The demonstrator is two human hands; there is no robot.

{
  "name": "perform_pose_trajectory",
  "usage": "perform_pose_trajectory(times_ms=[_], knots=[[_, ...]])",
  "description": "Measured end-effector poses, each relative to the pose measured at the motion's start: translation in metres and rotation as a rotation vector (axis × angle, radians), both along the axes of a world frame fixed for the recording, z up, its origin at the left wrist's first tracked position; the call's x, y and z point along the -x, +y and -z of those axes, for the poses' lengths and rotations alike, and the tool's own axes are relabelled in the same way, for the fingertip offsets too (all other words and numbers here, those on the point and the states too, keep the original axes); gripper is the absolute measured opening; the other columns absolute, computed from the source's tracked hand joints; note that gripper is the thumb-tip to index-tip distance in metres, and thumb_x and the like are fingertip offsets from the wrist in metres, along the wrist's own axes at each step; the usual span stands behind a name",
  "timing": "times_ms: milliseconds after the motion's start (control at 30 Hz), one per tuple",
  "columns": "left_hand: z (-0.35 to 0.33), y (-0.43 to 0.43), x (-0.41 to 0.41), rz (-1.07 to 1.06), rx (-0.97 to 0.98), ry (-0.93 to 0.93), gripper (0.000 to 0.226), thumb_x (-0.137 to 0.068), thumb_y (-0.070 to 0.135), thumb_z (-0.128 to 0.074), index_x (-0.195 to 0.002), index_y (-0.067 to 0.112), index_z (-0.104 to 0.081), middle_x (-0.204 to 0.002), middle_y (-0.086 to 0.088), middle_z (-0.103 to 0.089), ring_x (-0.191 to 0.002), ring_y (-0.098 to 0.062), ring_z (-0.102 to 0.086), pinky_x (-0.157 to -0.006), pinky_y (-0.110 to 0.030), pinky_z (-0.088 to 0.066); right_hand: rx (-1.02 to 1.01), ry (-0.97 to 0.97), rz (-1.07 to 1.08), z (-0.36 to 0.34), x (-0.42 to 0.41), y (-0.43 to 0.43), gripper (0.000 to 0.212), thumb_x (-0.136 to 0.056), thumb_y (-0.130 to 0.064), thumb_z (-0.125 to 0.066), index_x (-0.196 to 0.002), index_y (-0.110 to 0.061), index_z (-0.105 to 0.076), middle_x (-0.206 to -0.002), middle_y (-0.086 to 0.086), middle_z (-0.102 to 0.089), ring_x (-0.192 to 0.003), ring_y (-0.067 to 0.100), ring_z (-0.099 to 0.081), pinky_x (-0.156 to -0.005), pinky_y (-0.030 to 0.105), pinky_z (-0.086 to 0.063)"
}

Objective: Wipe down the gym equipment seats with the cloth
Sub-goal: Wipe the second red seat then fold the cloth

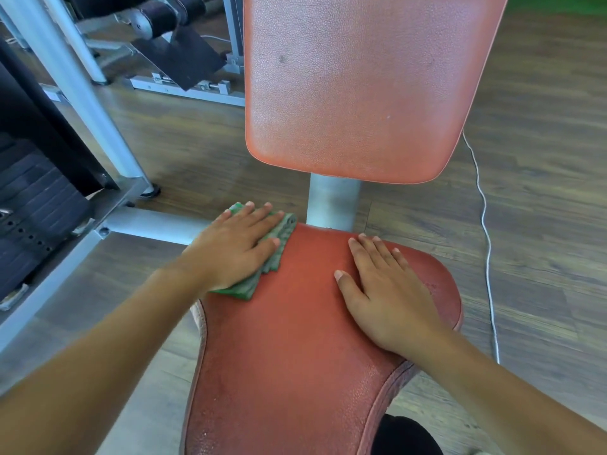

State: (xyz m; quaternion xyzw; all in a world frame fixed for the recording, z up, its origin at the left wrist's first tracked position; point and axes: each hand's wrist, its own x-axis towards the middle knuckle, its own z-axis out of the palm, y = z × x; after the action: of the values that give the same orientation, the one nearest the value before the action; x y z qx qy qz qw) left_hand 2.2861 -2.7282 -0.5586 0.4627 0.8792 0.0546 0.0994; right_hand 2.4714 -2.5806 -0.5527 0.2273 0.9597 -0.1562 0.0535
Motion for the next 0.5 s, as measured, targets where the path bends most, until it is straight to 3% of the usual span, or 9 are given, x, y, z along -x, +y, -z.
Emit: perform_pose_trajectory(times_ms=[100,200,267,400,500], knots=[[-0.001,0.023,-0.021,0.063,0.008,0.067,0.077,-0.079,0.059,0.002,-0.151,0.035,-0.006,-0.16,0.01,-0.003,-0.147,-0.011,0.001,-0.116,-0.03,0.003,-0.003,0.007,0.007,0.001,0.001,0.0,0.063,-0.1,-0.047,-0.02,-0.154,-0.018,-0.005,-0.162,-0.001,0.001,-0.147,0.011,0.005,-0.119,0.031,0.006],[-0.003,-0.002,-0.039,0.173,-0.034,0.004,0.079,-0.073,0.063,0.009,-0.148,0.04,0.002,-0.153,0.021,0.011,-0.143,0.0,0.012,-0.112,-0.02,0.015,-0.001,0.008,0.004,0.001,0.0,0.0,0.063,-0.1,-0.047,-0.021,-0.154,-0.018,-0.005,-0.162,-0.001,0.001,-0.147,0.01,0.005,-0.119,0.031,0.006],[-0.005,-0.019,-0.031,0.129,-0.04,-0.018,0.075,-0.073,0.065,0.008,-0.145,0.044,0.003,-0.151,0.024,0.01,-0.143,0.001,0.013,-0.111,-0.017,0.016,0.002,0.015,0.004,0.001,0.0,0.0,0.063,-0.1,-0.047,-0.02,-0.154,-0.018,-0.005,-0.162,-0.001,0.001,-0.147,0.011,0.005,-0.119,0.031,0.007],[-0.004,0.005,-0.012,-0.019,0.038,0.027,0.08,-0.075,0.063,0.005,-0.151,0.037,-0.004,-0.16,0.012,0.0,-0.147,-0.01,0.003,-0.116,-0.029,0.003,0.003,0.01,0.006,0.0,0.001,0.0,0.063,-0.1,-0.047,-0.02,-0.154,-0.018,-0.005,-0.162,-0.001,0.001,-0.148,0.011,0.005,-0.119,0.03,0.007],[-0.003,0.023,-0.031,0.061,0.023,0.044,0.076,-0.079,0.059,0.002,-0.151,0.035,-0.003,-0.16,0.011,0.002,-0.146,-0.01,0.005,-0.116,-0.029,0.005,-0.001,0.01,0.01,0.0,0.002,0.0,0.063,-0.1,-0.047,-0.02,-0.154,-0.018,-0.004,-0.162,-0.001,0.001,-0.148,0.011,0.005,-0.119,0.03,0.007]])
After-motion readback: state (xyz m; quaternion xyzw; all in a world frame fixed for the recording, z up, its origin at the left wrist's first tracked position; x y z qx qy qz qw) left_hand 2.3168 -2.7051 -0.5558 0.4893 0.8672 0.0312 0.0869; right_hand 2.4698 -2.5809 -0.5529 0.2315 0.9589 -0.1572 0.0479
